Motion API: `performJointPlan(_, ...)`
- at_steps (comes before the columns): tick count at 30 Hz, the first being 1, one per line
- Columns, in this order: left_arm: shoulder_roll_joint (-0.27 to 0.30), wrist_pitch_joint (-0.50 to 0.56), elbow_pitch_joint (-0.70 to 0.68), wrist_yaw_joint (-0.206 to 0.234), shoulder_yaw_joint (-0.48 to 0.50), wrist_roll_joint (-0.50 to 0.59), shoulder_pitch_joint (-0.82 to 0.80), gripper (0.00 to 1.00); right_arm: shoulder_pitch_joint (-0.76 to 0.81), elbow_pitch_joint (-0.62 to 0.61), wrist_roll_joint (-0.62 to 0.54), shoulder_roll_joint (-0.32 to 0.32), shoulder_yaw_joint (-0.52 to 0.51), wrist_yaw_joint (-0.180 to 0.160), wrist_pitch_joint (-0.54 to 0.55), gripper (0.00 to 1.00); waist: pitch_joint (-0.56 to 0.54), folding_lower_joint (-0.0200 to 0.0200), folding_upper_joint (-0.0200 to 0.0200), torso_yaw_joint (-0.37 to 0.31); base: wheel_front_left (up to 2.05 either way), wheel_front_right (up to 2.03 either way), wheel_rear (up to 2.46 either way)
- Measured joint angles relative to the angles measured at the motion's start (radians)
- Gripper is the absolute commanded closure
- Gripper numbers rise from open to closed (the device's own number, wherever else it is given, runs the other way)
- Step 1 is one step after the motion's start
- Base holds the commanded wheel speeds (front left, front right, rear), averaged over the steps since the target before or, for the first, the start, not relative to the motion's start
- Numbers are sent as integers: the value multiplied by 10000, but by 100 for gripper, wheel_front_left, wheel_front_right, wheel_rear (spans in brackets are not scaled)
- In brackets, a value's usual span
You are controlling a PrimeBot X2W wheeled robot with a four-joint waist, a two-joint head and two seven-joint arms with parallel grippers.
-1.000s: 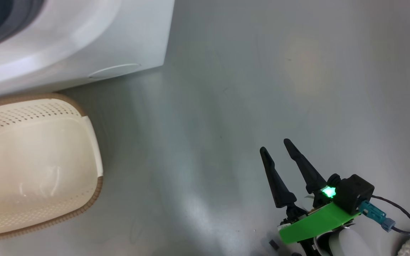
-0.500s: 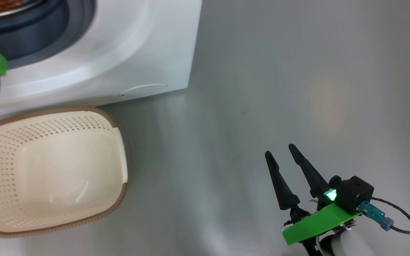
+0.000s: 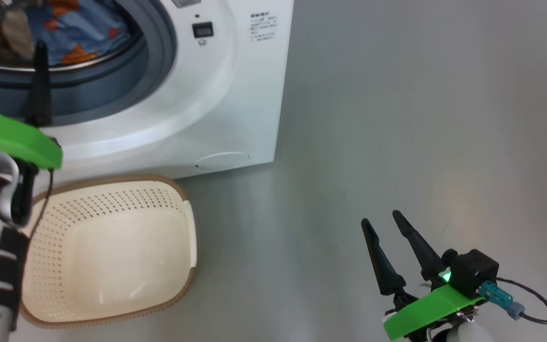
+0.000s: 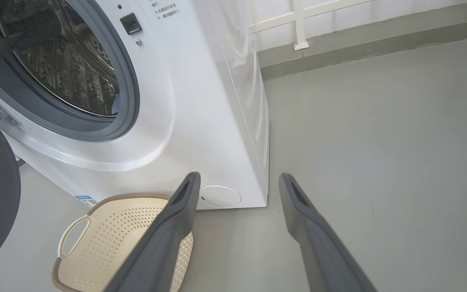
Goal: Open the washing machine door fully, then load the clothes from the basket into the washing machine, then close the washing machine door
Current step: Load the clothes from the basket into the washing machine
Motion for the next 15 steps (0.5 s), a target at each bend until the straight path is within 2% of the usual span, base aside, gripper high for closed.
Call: performJointPlan(15, -98, 0, -2798, 460, 1198, 295, 3514, 0, 552, 12, -167, -4, -288, 0, 0, 0, -1299, 0, 0, 508, 0, 0, 0)
